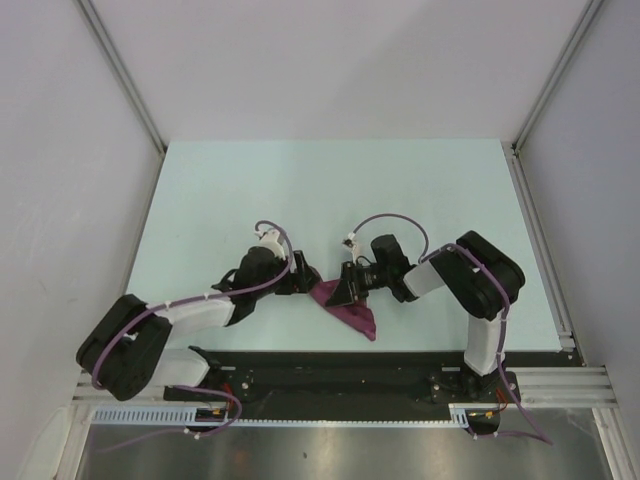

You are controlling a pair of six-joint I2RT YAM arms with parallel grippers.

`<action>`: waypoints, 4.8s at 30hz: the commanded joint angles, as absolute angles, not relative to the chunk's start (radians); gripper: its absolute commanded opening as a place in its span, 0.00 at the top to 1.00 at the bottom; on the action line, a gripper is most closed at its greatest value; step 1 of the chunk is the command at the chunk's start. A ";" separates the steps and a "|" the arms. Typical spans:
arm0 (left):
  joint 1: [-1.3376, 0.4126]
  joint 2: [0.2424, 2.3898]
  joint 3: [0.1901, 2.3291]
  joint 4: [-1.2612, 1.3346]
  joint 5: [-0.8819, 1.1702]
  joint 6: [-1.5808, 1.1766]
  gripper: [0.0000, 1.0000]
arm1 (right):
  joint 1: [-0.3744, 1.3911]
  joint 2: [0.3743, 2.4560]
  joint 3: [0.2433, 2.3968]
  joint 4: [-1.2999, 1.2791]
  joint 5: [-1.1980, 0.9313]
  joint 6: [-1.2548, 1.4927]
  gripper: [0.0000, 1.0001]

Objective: Fold the napkin, place the utensils inside, and roll it up
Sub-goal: Roll the napkin with the utensil

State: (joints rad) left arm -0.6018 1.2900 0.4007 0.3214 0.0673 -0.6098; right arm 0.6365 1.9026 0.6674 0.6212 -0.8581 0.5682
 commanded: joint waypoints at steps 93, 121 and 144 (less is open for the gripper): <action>-0.597 1.626 0.683 0.158 0.230 -0.561 1.00 | 1.037 1.597 0.873 -0.045 0.218 -0.126 0.32; -0.522 1.401 0.641 0.089 0.141 -0.549 0.30 | 0.845 1.736 0.749 0.026 -0.486 0.199 0.88; -0.520 1.456 0.456 0.383 0.262 -0.650 0.30 | 0.627 2.005 0.796 0.222 -0.910 0.316 0.89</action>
